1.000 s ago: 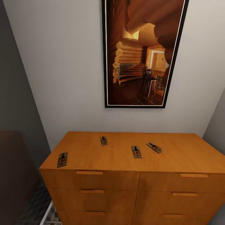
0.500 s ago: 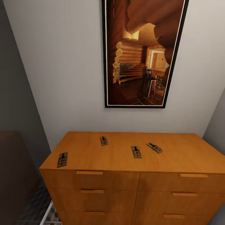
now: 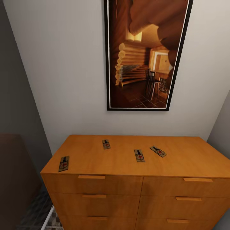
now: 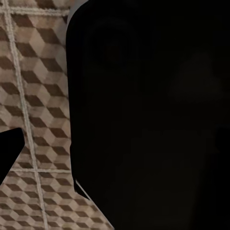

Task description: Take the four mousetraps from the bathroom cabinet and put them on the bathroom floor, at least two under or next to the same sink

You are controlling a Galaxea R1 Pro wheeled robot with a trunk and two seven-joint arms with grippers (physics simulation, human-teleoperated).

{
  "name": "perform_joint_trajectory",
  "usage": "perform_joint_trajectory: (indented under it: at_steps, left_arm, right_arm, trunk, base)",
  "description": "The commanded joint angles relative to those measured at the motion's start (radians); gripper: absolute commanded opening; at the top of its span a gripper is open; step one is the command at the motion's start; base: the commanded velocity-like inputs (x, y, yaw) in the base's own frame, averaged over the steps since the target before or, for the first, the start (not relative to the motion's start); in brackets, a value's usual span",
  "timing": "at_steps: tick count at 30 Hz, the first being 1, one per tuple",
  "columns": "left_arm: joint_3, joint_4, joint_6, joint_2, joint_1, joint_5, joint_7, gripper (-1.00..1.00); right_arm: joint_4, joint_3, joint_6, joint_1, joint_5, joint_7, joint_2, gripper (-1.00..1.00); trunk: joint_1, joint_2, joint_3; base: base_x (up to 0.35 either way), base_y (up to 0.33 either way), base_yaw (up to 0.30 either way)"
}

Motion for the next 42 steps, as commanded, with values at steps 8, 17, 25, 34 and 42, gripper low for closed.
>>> perform_joint_trajectory:
  at_steps: [8,17,25,34,42]
  left_arm:
    - [0.001,0.000,-0.001,0.000,0.000,0.010,0.000,1.00]
    - [0.001,0.000,-0.001,0.003,-0.001,0.044,0.000,1.00]
    - [0.000,0.000,-0.001,0.005,-0.001,0.089,0.000,1.00]
    - [0.000,0.001,0.002,0.005,-0.002,0.100,0.002,1.00]
    - [0.000,0.000,0.002,0.006,-0.002,0.104,0.003,1.00]
  right_arm:
    - [0.003,0.001,-0.020,-0.001,0.000,0.000,0.000,1.00]
    - [0.004,0.000,-0.024,-0.001,0.000,0.000,0.000,1.00]
    - [0.004,0.000,-0.025,-0.001,0.000,0.000,0.000,1.00]
    - [0.004,-0.001,-0.025,-0.001,0.000,0.000,0.000,1.00]
    - [0.003,-0.001,-0.025,-0.001,-0.001,0.000,0.000,1.00]
  trunk:
    - [-0.031,0.056,0.024]
    - [-0.065,0.119,0.052]
    - [-0.096,0.175,0.077]
    - [-0.131,0.238,0.106]
    - [-0.161,0.294,0.131]
  base:
    - [0.000,0.000,0.000]
    - [0.000,0.000,0.000]
    - [0.000,0.000,0.000]
    - [0.000,0.000,0.000]
    - [0.000,0.000,0.000]
